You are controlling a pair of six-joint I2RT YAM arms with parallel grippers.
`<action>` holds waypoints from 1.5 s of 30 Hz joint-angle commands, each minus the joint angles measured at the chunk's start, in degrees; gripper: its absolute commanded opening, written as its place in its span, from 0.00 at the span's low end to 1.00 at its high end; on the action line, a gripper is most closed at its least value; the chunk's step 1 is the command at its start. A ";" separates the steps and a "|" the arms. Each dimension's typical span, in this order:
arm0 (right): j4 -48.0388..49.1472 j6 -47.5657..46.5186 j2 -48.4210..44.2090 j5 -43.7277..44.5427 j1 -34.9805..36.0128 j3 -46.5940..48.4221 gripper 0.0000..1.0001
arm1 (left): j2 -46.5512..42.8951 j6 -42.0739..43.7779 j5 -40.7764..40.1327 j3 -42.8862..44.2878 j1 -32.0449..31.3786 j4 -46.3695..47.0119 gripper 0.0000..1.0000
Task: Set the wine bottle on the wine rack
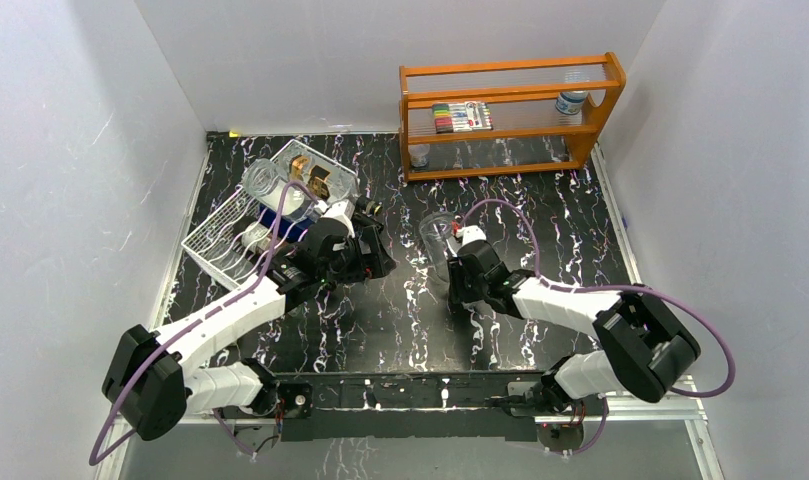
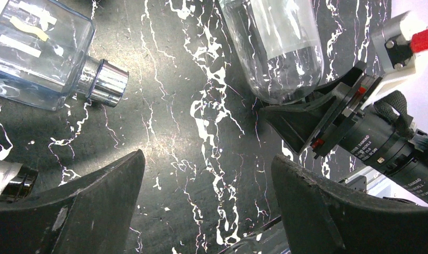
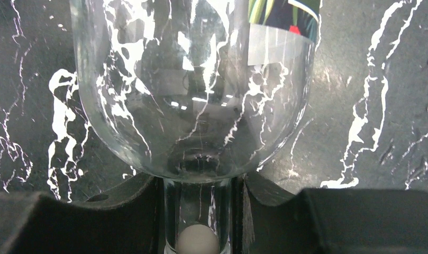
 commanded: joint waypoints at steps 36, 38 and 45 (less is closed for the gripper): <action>12.76 -6.31 -17.88 -15.57 9.76 20.42 0.00 | -35.03 27.55 -23.16 22.61 -0.06 -14.54 0.98; 13.36 -7.01 -14.05 -15.31 11.92 23.26 0.00 | -36.27 27.62 -23.57 23.12 -0.04 -14.63 0.98; 13.90 -4.55 0.89 -19.24 16.81 37.93 0.00 | -40.02 27.60 -23.12 23.46 -0.06 -15.08 0.98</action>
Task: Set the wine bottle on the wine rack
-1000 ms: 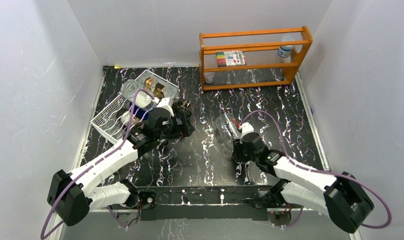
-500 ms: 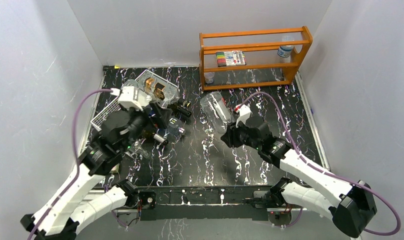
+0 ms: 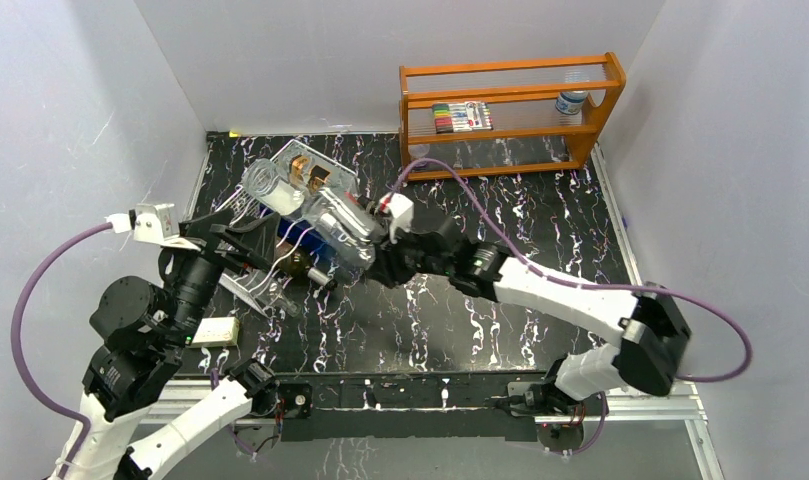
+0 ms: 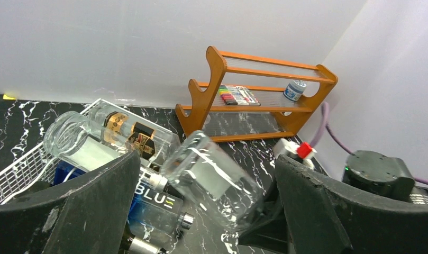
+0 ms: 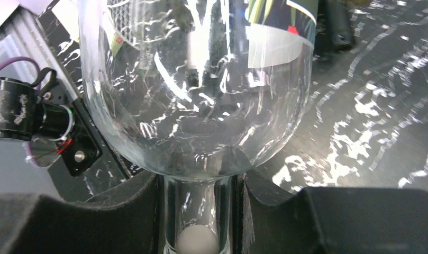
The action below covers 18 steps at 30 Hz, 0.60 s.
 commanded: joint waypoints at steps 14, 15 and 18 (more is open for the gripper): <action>2.66 1.36 38.08 -9.97 3.17 53.40 0.00 | -6.17 1.71 -3.03 4.18 -0.05 -5.41 0.98; 1.31 1.23 39.74 -9.16 3.45 55.75 0.00 | -6.31 1.71 -3.09 4.20 -0.05 -5.54 0.98; -1.70 0.20 44.31 -6.68 3.93 61.03 0.00 | -6.36 1.93 -3.35 4.18 -0.05 -5.76 0.98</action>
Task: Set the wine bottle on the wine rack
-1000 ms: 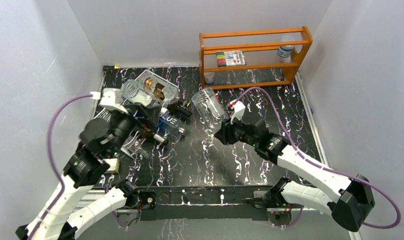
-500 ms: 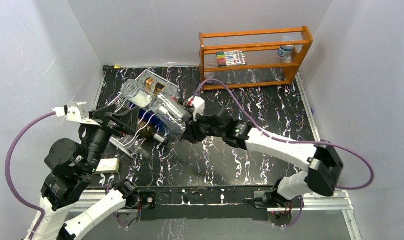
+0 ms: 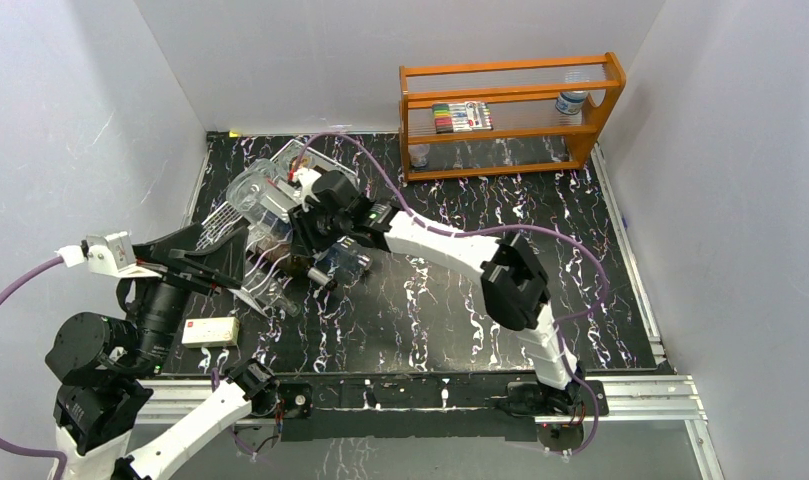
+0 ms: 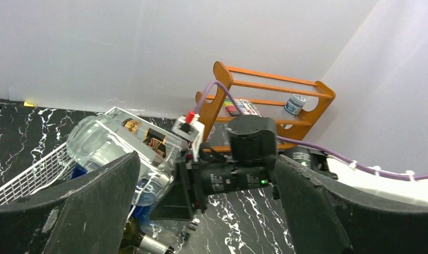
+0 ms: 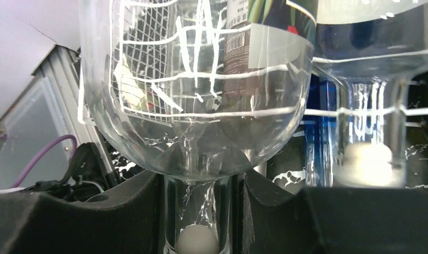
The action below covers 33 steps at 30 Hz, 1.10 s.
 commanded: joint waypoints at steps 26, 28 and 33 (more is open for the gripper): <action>-4.01 -9.07 14.02 13.47 3.40 29.04 0.25 | 0.59 -0.59 -2.34 0.63 -0.05 -2.31 0.98; -3.87 -9.13 14.16 13.59 3.41 29.02 0.30 | 0.48 -0.77 -2.55 0.57 -0.06 -2.58 0.98; -2.58 -8.88 14.00 13.67 3.41 28.32 0.46 | 0.47 -1.05 -3.21 0.72 -0.05 -3.35 0.98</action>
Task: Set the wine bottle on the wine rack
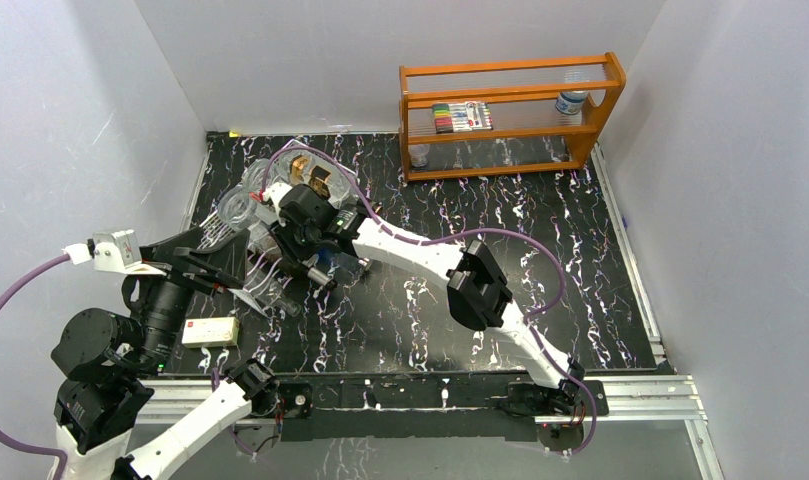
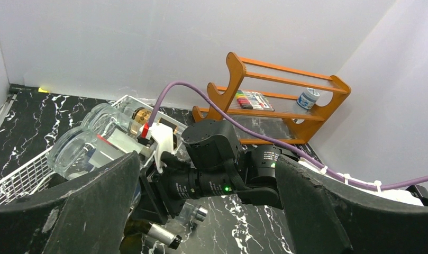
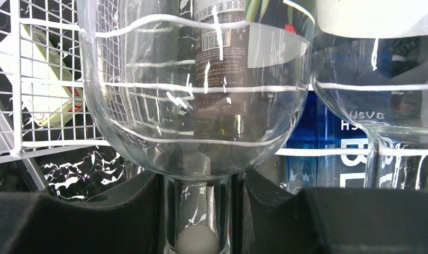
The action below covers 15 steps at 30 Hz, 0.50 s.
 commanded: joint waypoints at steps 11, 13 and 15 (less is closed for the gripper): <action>16.89 1.10 -3.54 2.24 -0.24 2.27 0.57 | 0.59 -0.34 -1.75 1.04 -0.10 -1.55 0.98; 16.62 1.19 -3.47 2.24 -0.24 2.73 0.58 | 0.53 -0.41 -1.84 0.95 -0.06 -1.62 0.98; 16.37 1.26 -3.57 2.28 -0.24 2.85 0.60 | 0.61 -0.44 -1.85 0.95 -0.05 -1.69 0.98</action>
